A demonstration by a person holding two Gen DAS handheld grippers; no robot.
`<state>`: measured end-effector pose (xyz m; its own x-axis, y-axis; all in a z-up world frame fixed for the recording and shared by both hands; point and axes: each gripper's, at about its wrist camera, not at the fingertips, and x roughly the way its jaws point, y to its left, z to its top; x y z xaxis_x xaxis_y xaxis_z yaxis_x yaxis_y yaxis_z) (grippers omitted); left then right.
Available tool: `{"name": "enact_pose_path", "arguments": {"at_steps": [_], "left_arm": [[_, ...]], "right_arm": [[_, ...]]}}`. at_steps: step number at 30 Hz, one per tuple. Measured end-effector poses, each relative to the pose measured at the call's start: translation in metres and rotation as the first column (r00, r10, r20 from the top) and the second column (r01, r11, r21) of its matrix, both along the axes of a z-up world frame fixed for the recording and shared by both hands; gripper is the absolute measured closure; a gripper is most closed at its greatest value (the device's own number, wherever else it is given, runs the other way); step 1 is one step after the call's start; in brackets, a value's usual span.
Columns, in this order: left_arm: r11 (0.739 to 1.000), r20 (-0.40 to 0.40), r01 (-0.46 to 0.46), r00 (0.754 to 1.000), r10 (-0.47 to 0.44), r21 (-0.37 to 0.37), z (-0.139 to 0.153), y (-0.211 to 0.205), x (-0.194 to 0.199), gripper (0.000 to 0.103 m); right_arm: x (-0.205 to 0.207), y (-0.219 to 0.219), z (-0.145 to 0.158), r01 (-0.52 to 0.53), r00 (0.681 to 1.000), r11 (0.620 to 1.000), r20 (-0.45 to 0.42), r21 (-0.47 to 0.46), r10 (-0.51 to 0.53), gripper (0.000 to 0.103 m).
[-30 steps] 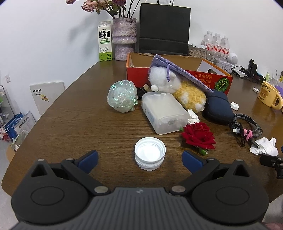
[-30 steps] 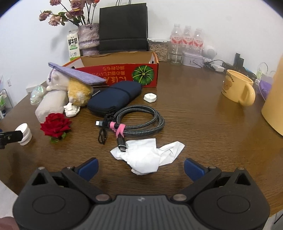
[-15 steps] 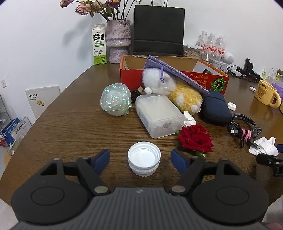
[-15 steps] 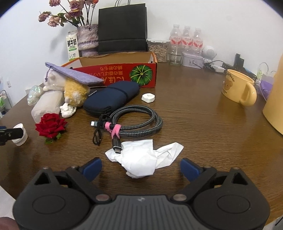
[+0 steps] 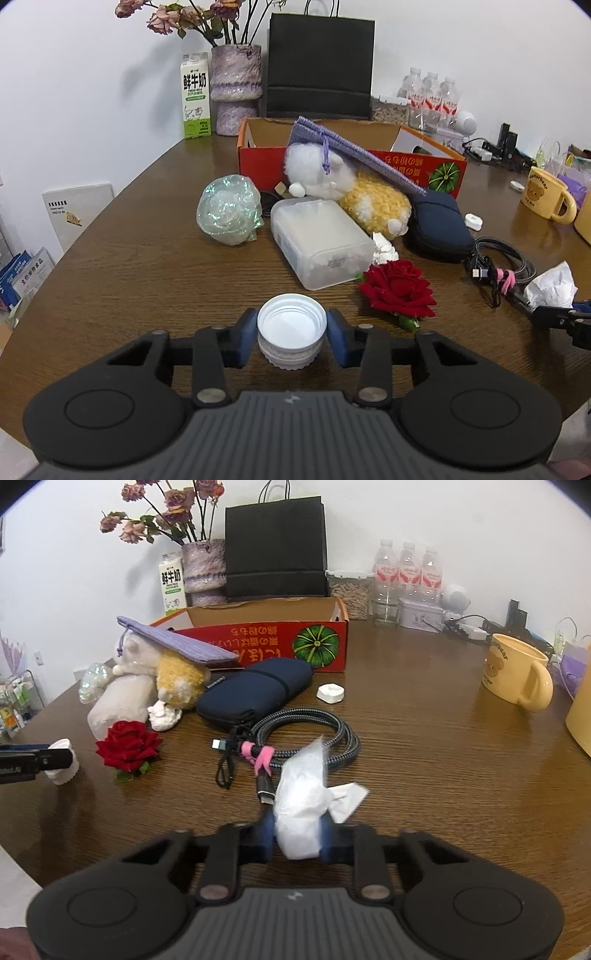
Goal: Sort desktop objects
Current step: 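Grasp the white bottle cap with the left tool while the right tool grasps the tissue, then carry cap and tissue into the cardboard box and open both tools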
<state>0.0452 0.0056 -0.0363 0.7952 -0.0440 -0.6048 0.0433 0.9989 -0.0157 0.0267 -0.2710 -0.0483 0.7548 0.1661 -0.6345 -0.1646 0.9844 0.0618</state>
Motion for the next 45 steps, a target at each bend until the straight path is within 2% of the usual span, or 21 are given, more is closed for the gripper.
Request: {"name": "enact_pose_path", "arguments": {"at_steps": [11, 17, 23, 26, 31, 35, 38, 45], "left_arm": [[1.000, 0.030, 0.006, 1.000, -0.006, -0.009, 0.007, 0.002, -0.003, 0.062], [0.999, 0.080, 0.036, 0.996, -0.036, 0.000, 0.023, -0.002, 0.003, 0.062], [0.998, 0.144, 0.059, 0.988, -0.060, 0.013, 0.046, -0.008, 0.024, 0.062], [0.997, 0.176, 0.069, 0.982, -0.071, 0.018, 0.062, -0.010, 0.042, 0.062], [0.996, 0.220, 0.061, 0.973, -0.074, 0.068, 0.086, -0.018, 0.085, 0.062], [0.996, 0.194, 0.057, 0.978, -0.070, 0.072, 0.099, -0.021, 0.130, 0.062], [0.997, 0.167, 0.043, 0.984, -0.054, 0.068, 0.104, -0.022, 0.162, 0.062], [0.993, 0.074, 0.029, 0.997, -0.037, 0.118, 0.098, -0.036, 0.235, 0.062]], "right_arm": [[-0.004, 0.000, 0.014, -0.017, 0.998, 1.000, 0.056, 0.012, 0.016, 0.085], [0.006, 0.004, 0.031, -0.044, 0.992, 0.999, 0.118, 0.004, 0.043, 0.085], [0.032, 0.014, 0.059, -0.076, 0.973, 0.997, 0.219, -0.022, 0.079, 0.085], [0.053, 0.020, 0.075, -0.094, 0.958, 0.995, 0.270, -0.031, 0.099, 0.085], [0.098, 0.029, 0.103, -0.113, 0.940, 0.993, 0.320, -0.025, 0.115, 0.085], [0.147, 0.033, 0.116, -0.100, 0.944, 0.995, 0.314, -0.018, 0.100, 0.085], [0.187, 0.037, 0.119, -0.072, 0.959, 0.997, 0.274, -0.015, 0.073, 0.085], [0.279, 0.045, 0.104, -0.059, 0.993, 0.998, 0.100, 0.010, 0.058, 0.085]]}}
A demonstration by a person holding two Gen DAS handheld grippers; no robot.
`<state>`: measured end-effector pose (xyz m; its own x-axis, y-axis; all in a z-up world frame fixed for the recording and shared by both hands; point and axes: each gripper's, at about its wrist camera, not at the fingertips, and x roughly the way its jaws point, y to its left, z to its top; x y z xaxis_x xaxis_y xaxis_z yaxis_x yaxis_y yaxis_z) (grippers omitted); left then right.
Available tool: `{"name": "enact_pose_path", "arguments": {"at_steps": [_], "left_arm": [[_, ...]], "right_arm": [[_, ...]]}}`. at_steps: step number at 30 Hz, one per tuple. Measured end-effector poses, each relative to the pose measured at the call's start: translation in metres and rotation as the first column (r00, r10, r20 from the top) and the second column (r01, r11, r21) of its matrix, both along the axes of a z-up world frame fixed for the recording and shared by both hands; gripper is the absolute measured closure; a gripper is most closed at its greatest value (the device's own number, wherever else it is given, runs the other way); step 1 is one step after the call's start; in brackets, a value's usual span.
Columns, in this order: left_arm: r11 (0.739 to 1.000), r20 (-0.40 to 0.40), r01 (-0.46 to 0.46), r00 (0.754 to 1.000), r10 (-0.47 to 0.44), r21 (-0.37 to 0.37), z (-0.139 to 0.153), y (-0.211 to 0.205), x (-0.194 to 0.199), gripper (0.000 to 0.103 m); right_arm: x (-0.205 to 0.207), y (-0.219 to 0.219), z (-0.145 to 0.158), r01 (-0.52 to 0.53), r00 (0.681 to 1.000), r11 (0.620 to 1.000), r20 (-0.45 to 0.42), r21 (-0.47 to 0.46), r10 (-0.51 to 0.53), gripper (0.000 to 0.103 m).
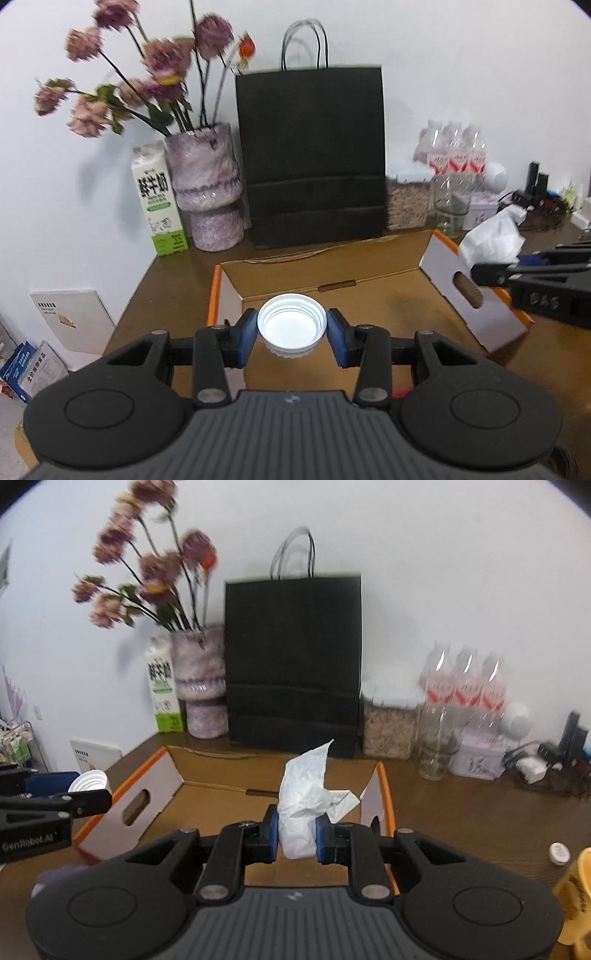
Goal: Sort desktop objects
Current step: 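Carry cap and tissue into the cardboard box and open both tools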
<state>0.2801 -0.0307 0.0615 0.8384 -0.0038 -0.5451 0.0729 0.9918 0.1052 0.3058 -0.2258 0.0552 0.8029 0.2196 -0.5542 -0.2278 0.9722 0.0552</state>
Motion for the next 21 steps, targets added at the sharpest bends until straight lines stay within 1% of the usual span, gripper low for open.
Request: {"name": "enact_pose_path", "arguments": {"at_steps": [2, 4, 8, 10, 13, 15, 17, 19, 20, 21], "left_arm": [[1.000, -0.022, -0.006, 1.000, 0.006, 0.017, -0.004, -0.005, 0.020, 0.062], [0.999, -0.041, -0.021, 0.999, 0.023, 0.040, -0.009, -0.011, 0.037, 0.062], [0.999, -0.140, -0.037, 0.989, 0.041, 0.032, -0.023, -0.016, 0.072, 0.062], [0.998, -0.190, -0.055, 0.980, 0.057, 0.016, -0.028, -0.015, 0.090, 0.062], [0.997, -0.272, -0.083, 0.959, 0.079, -0.001, -0.038, -0.012, 0.111, 0.062], [0.995, -0.324, -0.100, 0.941, 0.096, 0.003, -0.047, -0.010, 0.121, 0.062], [0.994, -0.357, -0.110, 0.928, 0.109, 0.019, -0.055, -0.010, 0.127, 0.062], [0.994, -0.381, -0.111, 0.918, 0.110, 0.018, -0.062, -0.009, 0.130, 0.060], [0.994, -0.388, -0.112, 0.915, 0.109, 0.015, -0.064, -0.009, 0.130, 0.059], [0.993, -0.394, -0.115, 0.912, 0.112, 0.017, -0.066, -0.008, 0.131, 0.046]], "right_arm": [[0.024, 0.005, -0.007, 0.004, 0.997, 1.000, -0.074, 0.017, -0.003, 0.085], [0.042, 0.010, -0.016, 0.010, 0.992, 1.000, -0.122, 0.027, -0.007, 0.085], [0.070, 0.026, -0.036, 0.010, 0.980, 1.000, -0.199, -0.021, -0.014, 0.085], [0.082, 0.030, -0.045, 0.007, 0.973, 0.999, -0.231, -0.039, -0.016, 0.085], [0.098, 0.034, -0.058, 0.011, 0.961, 0.998, -0.276, -0.060, -0.027, 0.085], [0.105, 0.035, -0.065, 0.017, 0.953, 0.997, -0.301, -0.070, -0.037, 0.085], [0.110, 0.035, -0.070, 0.013, 0.943, 0.996, -0.329, -0.084, -0.040, 0.085], [0.111, 0.035, -0.072, 0.019, 0.937, 0.996, -0.346, -0.091, -0.050, 0.080], [0.112, 0.035, -0.074, 0.017, 0.934, 0.996, -0.353, -0.093, -0.049, 0.075], [0.112, 0.034, -0.075, 0.015, 0.932, 0.995, -0.360, -0.095, -0.048, 0.056]]}}
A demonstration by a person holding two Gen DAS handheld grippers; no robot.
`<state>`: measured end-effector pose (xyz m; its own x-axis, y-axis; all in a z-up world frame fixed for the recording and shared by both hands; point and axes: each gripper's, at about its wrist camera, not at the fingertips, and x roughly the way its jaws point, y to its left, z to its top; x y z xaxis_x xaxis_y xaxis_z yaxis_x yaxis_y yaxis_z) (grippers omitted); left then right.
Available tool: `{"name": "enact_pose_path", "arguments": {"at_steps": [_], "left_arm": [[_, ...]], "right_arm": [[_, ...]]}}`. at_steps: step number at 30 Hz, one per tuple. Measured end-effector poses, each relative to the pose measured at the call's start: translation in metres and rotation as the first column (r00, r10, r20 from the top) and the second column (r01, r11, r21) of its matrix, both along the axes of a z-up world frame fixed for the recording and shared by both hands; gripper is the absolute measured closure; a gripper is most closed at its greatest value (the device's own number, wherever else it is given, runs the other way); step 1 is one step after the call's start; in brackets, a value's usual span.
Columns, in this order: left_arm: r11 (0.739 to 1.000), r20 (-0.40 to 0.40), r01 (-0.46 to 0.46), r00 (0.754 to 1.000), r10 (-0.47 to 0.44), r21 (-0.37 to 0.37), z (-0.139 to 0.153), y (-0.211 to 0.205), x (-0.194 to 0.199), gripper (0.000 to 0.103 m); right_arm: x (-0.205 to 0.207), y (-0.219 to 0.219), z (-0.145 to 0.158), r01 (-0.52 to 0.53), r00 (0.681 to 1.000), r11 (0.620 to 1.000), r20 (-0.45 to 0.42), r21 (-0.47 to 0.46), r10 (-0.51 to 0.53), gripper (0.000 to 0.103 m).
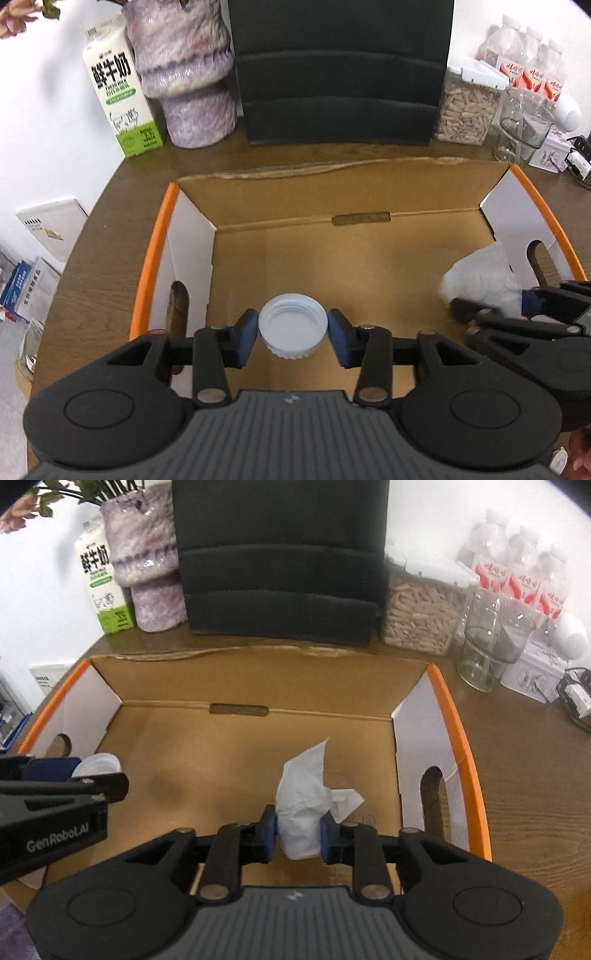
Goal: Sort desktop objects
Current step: 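Carry cap and tissue into the cardboard box and open both tools, then move both tools back toward the iridescent bag and white earbud case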
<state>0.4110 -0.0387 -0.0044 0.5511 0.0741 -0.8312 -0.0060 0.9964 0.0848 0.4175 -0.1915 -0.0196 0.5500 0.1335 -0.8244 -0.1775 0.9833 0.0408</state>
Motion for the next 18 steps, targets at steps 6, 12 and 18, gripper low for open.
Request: {"name": "enact_pose_path", "arguments": {"at_steps": [6, 12, 18], "left_arm": [[0.997, 0.059, -0.059, 0.997, 0.056, 0.040, 0.005, 0.010, -0.003, 0.000], [0.998, 0.093, -0.052, 0.994, 0.055, -0.027, 0.014, 0.018, -0.006, 0.000], [0.998, 0.177, -0.016, 0.984, 0.027, -0.060, 0.030, 0.018, -0.027, 0.000]], "right_arm": [[-0.002, -0.007, 0.004, 0.041, 0.998, 0.999, 0.046, -0.035, -0.039, 0.014], [-0.004, -0.021, 0.012, 0.043, 0.997, 0.998, 0.059, 0.043, -0.045, 0.007], [-0.022, -0.033, 0.026, 0.033, 0.993, 0.992, 0.112, 0.121, -0.047, 0.006]]}}
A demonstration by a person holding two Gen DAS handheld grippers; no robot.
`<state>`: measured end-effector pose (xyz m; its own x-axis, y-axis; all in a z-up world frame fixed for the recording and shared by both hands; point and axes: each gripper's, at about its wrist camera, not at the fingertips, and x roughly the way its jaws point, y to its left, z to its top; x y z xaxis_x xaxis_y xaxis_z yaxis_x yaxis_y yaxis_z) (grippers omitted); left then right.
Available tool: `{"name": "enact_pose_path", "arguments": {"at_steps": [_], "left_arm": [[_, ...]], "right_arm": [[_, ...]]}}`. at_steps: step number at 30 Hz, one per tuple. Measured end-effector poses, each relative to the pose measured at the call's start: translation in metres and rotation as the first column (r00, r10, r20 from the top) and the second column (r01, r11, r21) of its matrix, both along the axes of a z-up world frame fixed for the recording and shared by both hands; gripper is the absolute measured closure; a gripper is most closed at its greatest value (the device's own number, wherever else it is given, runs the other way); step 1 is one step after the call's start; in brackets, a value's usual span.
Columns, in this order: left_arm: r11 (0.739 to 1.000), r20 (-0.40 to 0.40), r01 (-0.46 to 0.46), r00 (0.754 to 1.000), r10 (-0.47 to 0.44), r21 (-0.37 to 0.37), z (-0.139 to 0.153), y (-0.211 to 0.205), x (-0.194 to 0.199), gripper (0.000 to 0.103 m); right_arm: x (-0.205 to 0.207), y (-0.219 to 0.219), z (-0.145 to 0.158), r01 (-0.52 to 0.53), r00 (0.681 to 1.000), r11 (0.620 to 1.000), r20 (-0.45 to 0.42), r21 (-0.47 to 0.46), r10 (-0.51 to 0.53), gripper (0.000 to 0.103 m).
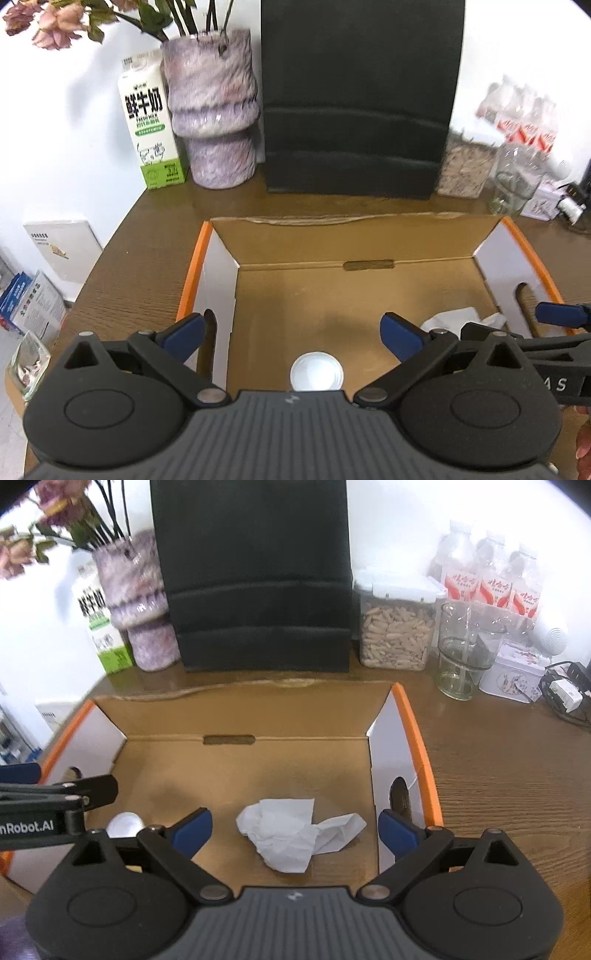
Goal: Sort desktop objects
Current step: 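Move both tools back toward the iridescent bag and white earbud case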
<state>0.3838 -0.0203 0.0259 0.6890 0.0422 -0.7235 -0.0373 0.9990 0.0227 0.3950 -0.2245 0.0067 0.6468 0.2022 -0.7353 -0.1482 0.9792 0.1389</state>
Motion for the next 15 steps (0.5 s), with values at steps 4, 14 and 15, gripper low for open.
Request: {"name": "enact_pose_path", "arguments": {"at_steps": [4, 14, 15], "left_arm": [[0.999, 0.084, 0.030, 0.996, -0.027, -0.042, 0.015, 0.008, -0.028, 0.000], [1.000, 0.396, 0.019, 0.918, -0.007, -0.024, 0.016, 0.041, -0.137, 0.000], [1.000, 0.415, 0.011, 0.910, -0.001, -0.022, 0.012, 0.044, -0.149, 0.000]], "right_arm": [[-0.026, -0.011, 0.013, -0.012, 0.997, 0.999, 0.072, 0.035, 0.010, 0.006], [-0.131, -0.031, 0.016, -0.034, 0.949, 0.999, 0.314, 0.024, 0.025, 0.000], [-0.142, -0.033, 0.013, -0.030, 0.947, 0.999, 0.321, 0.029, 0.019, 0.000]]}}
